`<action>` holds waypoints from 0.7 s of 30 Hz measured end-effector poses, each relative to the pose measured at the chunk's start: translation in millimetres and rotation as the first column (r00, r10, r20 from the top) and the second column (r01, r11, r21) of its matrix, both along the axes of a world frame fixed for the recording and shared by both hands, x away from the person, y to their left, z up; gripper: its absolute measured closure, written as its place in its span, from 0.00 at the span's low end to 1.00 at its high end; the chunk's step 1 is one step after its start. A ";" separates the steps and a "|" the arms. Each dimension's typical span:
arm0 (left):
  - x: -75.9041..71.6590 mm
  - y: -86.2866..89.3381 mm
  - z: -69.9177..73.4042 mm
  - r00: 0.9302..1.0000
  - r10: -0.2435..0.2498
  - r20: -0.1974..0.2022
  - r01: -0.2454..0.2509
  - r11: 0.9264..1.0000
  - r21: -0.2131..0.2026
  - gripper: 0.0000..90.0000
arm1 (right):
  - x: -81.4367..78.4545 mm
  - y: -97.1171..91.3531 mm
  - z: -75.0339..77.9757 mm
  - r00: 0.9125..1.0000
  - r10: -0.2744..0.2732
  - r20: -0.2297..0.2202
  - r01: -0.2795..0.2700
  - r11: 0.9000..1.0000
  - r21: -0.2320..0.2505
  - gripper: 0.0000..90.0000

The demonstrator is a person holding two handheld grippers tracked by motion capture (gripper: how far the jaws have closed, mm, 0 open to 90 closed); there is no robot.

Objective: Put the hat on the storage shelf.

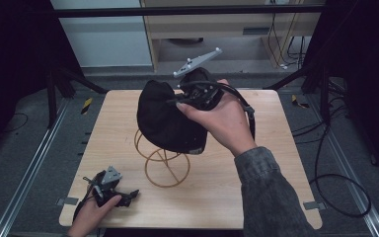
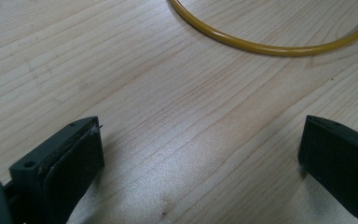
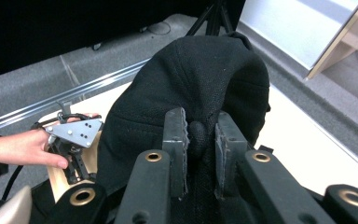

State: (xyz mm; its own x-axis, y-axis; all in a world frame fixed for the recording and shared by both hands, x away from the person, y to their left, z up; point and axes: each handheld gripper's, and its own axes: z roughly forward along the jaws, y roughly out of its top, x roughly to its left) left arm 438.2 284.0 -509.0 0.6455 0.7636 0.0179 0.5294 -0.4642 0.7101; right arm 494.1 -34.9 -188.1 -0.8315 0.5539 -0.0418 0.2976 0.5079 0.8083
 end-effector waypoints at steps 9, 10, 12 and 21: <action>0.0 0.0 0.0 1.000 0.000 0.000 0.000 1.000 0.001 0.00 | 15.3 23.9 -1.8 0.998 0.002 -0.056 -0.006 0.998 -0.069 0.86; 0.0 0.0 0.0 1.000 0.000 0.000 0.000 1.000 0.001 0.00 | 16.1 26.9 -2.3 0.998 0.003 -0.062 -0.008 0.997 -0.079 0.86; 0.0 0.1 0.0 1.000 -0.001 0.000 0.001 1.000 0.001 0.00 | 18.0 33.8 -4.0 0.998 0.003 -0.070 -0.010 0.994 -0.106 0.86; 0.0 0.0 0.0 1.000 0.000 0.000 0.000 1.000 0.000 0.00 | 26.7 52.6 -17.1 0.996 -0.010 -0.089 -0.008 0.979 -0.205 0.85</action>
State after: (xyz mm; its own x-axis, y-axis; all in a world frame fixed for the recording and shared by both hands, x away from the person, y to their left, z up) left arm 438.2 284.0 -508.9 0.6457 0.7634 0.0182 0.5293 -0.4646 0.7100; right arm 520.8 17.7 -205.1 -0.8364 0.5423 -0.0799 0.3646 0.6593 0.6575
